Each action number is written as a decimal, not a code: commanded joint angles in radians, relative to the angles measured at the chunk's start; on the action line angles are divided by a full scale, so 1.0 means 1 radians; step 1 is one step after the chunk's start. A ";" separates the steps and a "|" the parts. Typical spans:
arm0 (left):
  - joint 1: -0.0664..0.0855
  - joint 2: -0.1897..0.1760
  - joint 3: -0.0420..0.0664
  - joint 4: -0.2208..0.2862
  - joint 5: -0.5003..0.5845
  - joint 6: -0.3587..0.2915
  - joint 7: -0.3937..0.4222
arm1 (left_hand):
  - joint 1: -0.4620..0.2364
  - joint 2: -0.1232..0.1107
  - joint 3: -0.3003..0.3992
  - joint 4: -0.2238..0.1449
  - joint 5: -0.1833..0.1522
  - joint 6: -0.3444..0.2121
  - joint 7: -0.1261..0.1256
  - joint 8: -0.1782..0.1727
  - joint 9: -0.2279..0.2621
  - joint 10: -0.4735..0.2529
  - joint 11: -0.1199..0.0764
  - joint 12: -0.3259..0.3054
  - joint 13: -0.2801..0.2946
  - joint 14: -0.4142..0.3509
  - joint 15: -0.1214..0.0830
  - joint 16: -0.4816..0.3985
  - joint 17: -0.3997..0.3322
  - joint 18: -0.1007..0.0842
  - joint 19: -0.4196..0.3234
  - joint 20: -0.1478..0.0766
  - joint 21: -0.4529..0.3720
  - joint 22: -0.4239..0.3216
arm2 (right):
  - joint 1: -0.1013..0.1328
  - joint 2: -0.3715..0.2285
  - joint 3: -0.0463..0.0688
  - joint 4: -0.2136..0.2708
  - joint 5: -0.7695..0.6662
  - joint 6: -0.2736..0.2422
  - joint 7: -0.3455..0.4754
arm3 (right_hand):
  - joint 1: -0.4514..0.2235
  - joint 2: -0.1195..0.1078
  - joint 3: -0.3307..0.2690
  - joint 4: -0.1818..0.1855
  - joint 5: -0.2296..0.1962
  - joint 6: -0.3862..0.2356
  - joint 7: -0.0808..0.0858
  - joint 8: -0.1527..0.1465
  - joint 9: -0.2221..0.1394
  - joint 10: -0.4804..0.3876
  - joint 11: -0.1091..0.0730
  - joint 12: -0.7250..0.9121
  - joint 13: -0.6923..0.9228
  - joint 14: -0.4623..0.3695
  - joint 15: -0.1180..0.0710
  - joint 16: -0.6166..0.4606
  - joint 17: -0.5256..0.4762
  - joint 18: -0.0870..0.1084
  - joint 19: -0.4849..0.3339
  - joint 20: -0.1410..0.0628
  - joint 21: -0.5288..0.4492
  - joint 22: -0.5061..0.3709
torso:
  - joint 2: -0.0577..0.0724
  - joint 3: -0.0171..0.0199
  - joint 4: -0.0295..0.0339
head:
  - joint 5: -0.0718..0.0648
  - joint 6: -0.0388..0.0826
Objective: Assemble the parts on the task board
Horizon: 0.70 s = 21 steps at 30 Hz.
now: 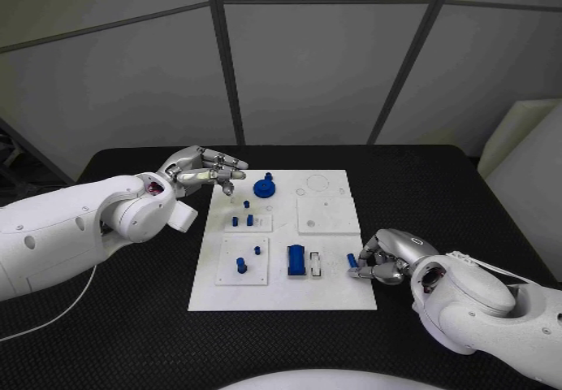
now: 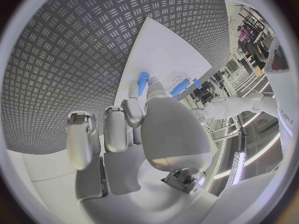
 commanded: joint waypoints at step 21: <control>0.001 -0.005 0.001 0.005 0.004 0.006 -0.001 | 0.000 0.007 0.001 -0.012 0.006 -0.003 0.000 -0.004 -0.001 -0.006 0.001 -0.001 0.002 0.004 0.001 -0.007 -0.002 -0.011 -0.005 0.000 -0.005 0.002 | -0.002 0.056 -0.003 -0.037 -0.045 0.036 -0.042 | 0.181 0.065 0.075 -0.111 0.226 0.023 -0.007 -0.005 -0.053 -0.011 -0.007 -0.019 -0.002 0.037 -0.004 -0.004 0.007 -0.015 0.106 -0.004 0.003 0.263 | -0.001 0.0002 0.0005 | 0.006 -0.005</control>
